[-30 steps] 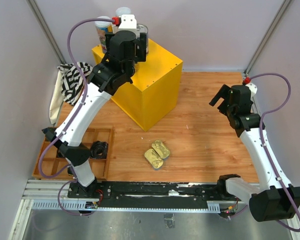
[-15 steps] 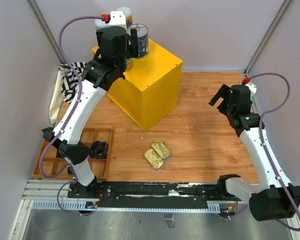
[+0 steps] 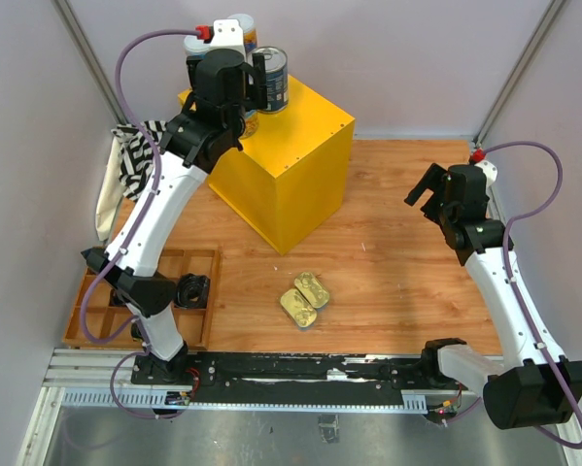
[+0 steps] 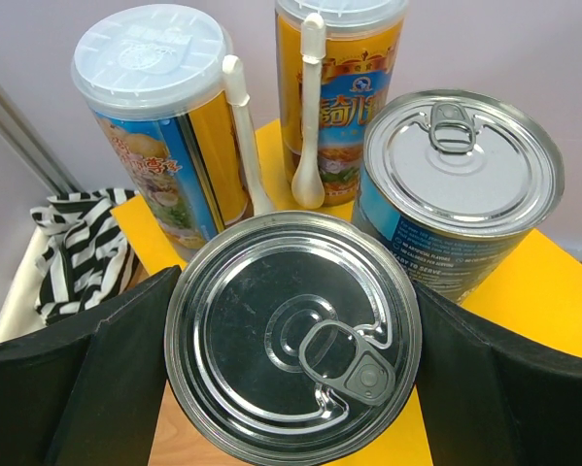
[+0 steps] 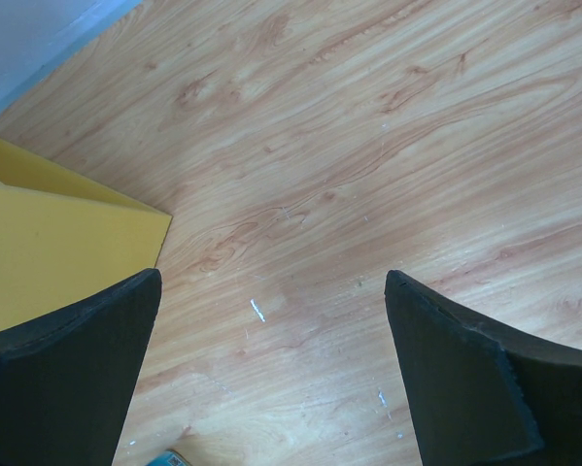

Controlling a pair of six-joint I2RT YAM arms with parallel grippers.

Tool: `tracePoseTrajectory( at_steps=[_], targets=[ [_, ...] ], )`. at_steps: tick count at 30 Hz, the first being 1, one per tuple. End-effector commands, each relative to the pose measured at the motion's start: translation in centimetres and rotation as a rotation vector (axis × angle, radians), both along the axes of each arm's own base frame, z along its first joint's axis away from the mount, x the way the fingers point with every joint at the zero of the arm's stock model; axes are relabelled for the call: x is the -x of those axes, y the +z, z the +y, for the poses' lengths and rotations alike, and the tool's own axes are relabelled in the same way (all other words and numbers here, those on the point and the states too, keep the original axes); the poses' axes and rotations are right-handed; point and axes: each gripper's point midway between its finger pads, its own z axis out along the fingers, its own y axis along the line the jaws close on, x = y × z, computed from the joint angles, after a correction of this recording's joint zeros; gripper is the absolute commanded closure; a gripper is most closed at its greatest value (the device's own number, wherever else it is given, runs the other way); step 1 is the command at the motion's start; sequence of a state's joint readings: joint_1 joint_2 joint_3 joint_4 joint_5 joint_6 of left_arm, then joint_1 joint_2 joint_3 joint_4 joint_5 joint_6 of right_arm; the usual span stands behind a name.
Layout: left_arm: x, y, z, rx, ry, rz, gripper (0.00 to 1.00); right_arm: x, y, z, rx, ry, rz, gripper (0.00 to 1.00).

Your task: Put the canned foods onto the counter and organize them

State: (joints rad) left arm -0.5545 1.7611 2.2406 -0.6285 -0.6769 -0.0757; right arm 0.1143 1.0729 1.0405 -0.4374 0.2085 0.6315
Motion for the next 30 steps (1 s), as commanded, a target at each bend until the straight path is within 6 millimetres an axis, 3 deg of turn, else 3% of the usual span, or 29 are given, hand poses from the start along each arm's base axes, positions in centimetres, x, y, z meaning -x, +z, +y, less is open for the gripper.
tracePoseTrajectory(
  at_steps=[1,18,30],
  targets=[
    [-0.8,1.7,-0.1,0.045,0.002,-0.063,1.00,-0.2,0.3,-0.2,-0.016,-0.010,-0.022,0.02],
    [-2.2,0.3,0.1,0.023,0.020,-0.047,0.77,0.2,0.4,-0.1,-0.022,-0.007,-0.025,0.02],
    [-2.8,-0.9,0.6,0.017,0.038,-0.028,0.71,0.6,0.5,-0.2,-0.021,-0.011,-0.025,0.02]
  ],
)
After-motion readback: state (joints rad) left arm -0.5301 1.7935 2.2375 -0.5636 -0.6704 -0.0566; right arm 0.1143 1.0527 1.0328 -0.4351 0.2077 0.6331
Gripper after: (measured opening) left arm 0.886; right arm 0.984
